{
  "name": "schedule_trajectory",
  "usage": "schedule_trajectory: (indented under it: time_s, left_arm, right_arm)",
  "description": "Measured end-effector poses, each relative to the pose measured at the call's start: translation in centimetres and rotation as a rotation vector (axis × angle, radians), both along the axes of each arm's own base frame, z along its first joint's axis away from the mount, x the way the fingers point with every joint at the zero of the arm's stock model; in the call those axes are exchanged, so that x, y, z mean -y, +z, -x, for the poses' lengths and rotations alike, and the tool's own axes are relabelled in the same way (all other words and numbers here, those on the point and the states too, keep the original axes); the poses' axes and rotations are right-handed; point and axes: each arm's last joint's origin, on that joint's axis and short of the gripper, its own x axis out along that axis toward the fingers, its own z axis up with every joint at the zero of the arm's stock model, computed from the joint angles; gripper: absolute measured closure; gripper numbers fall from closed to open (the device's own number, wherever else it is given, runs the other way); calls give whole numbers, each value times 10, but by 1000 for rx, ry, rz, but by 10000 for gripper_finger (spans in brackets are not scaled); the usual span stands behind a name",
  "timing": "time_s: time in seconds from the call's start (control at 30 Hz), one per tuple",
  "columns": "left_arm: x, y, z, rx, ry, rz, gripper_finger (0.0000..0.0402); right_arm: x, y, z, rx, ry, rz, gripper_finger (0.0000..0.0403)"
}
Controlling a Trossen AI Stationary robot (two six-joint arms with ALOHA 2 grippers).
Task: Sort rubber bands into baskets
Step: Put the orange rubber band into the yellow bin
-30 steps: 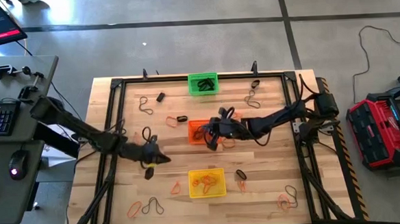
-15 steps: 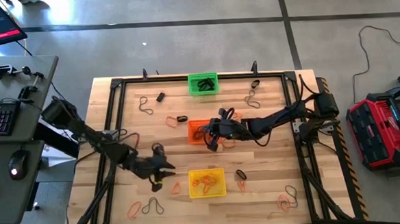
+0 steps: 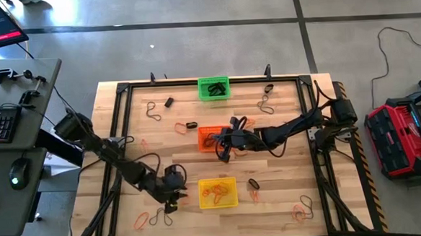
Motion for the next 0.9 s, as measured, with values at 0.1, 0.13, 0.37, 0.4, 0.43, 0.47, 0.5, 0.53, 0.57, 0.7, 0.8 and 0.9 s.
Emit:
schedule_trajectory:
  time_s: [0.1, 0.13, 0.37, 0.4, 0.43, 0.47, 0.5, 0.53, 0.57, 0.7, 0.8, 0.9]
  left_arm:
    - [-5, -9, 0, -78, 61, -3, 282]
    - [-5, -11, 0, -92, 72, 5, 282]
    - [-3, -12, -7, -75, 35, 64, 282]
    - [-3, -12, -7, -74, 29, 61, 282]
    - [-4, -12, -7, -77, 21, 60, 282]
    - [-4, -12, -7, -81, 16, 65, 282]
    - [-5, -12, -8, -86, 12, 74, 282]
    - [-5, -12, -9, -90, 10, 82, 282]
    - [-6, -12, -9, -94, 7, 90, 282]
    - [-9, -12, -11, -96, 14, 96, 282]
    - [-12, -14, -13, -103, 27, 91, 283]
    - [-13, -18, -14, -131, -8, 102, 301]
  right_arm:
    - [0, 0, 0, 0, 0, 1, 403]
    - [0, 0, 0, -1, 0, 1, 403]
    - [0, 0, 0, -1, 1, 2, 403]
    - [0, 0, 0, -1, 1, 2, 403]
    - [0, 0, 0, -1, 1, 2, 403]
    - [0, 0, 0, -1, 1, 3, 403]
    - [0, 0, 0, -1, 1, 2, 403]
    - [0, 0, 0, 0, 0, 2, 403]
    - [0, 0, 0, 0, 0, 1, 403]
    - [0, 0, 0, 1, -1, -1, 403]
    - [0, 0, 0, 7, -9, -16, 403]
    - [0, 0, 0, 7, -9, -19, 403]
